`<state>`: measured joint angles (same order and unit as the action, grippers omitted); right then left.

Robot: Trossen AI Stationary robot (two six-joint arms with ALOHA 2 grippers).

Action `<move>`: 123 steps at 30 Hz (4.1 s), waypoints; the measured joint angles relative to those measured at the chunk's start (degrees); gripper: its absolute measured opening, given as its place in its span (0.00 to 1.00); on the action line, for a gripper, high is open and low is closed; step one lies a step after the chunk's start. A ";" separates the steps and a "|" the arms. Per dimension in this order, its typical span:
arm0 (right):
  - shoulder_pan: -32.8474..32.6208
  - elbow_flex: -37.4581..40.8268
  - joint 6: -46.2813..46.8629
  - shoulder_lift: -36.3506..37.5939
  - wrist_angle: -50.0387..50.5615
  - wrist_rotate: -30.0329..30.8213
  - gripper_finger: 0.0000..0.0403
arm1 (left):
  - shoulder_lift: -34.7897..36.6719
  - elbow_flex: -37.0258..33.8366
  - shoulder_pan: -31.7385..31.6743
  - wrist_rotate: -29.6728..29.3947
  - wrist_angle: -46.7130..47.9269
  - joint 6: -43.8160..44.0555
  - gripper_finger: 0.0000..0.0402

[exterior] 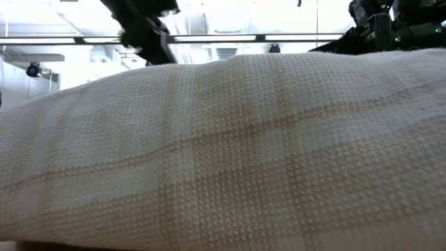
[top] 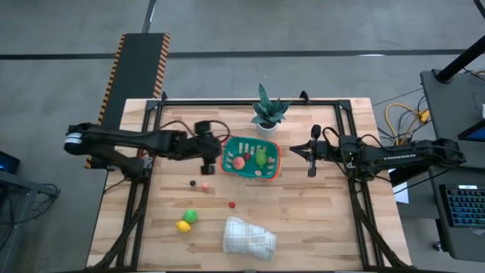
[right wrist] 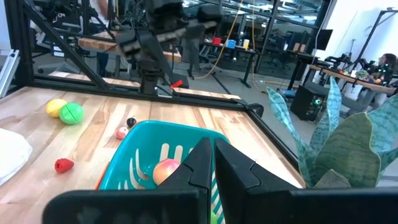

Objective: Build produce basket
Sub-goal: Put the black cherry into the blue basket

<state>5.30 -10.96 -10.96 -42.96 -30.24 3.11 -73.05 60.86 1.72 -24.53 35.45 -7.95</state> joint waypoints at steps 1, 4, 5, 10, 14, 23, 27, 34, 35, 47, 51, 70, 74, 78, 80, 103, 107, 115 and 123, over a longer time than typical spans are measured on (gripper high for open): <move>-0.02 0.00 0.00 0.00 0.04 0.00 0.02 | 1.32 -0.01 0.63 0.03 2.62 3.43 0.48; 0.01 0.00 0.00 0.00 0.03 0.02 0.02 | 4.49 -0.31 2.23 0.55 11.11 14.88 0.48; -0.01 0.00 0.00 0.00 0.02 0.02 0.02 | 4.94 -0.39 2.70 0.82 14.01 18.70 0.48; 0.00 0.00 0.00 0.02 0.02 0.02 0.02 | 4.60 -1.66 4.26 6.92 23.50 33.43 0.48; 0.00 0.00 0.00 0.01 0.00 0.02 0.02 | 1.55 -2.21 4.46 13.68 24.56 38.27 0.48; 0.00 0.02 0.28 0.02 0.00 0.00 0.02 | -9.88 -2.22 4.82 19.51 25.88 42.04 0.48; 0.00 0.07 0.44 0.02 0.02 0.00 0.02 | -15.20 -2.32 5.28 19.78 27.02 42.10 0.48; 0.00 0.21 0.44 0.02 0.07 0.00 0.02 | -21.99 -2.49 5.92 19.85 26.48 40.93 0.48; -0.02 0.26 0.44 0.02 0.09 0.00 0.02 | -22.67 -2.60 5.92 20.00 26.48 40.77 0.48; 0.00 0.28 0.45 0.02 0.13 0.00 0.02 | -25.49 -3.25 5.96 21.27 21.98 38.49 0.48; 0.00 0.28 0.44 0.02 0.17 0.00 0.02 | -25.49 -3.34 5.98 21.27 22.00 38.14 0.48; 0.00 0.28 0.43 0.01 0.17 0.00 0.02 | -25.47 -4.11 7.22 21.26 24.31 18.28 0.48; 0.00 0.28 0.44 0.00 0.17 0.00 0.02 | -25.42 -4.33 7.27 20.47 26.82 12.06 0.48; 0.00 0.28 0.42 0.00 0.15 0.00 0.02 | -25.42 -5.11 7.29 19.75 26.64 5.90 0.48; 0.00 0.28 0.44 0.00 0.15 0.00 0.02 | -25.42 -5.27 7.29 19.55 26.39 4.55 0.48; 0.00 0.28 0.04 0.00 0.13 0.00 0.02 | -25.42 -5.56 7.29 19.03 23.51 13.69 0.48; -0.02 0.26 0.04 0.00 0.13 0.00 0.02 | -25.40 -5.79 7.29 19.75 23.46 13.82 0.48; 0.00 0.28 0.04 0.02 0.13 0.00 0.02 | -25.40 -5.52 7.29 20.12 22.78 16.60 0.48; -0.02 0.26 0.26 0.00 0.13 0.00 0.02 | -25.36 -5.77 7.29 20.27 22.48 16.75 0.48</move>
<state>5.28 -10.70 -10.70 -42.96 -30.11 3.11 -98.41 55.09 9.02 -4.27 57.93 8.80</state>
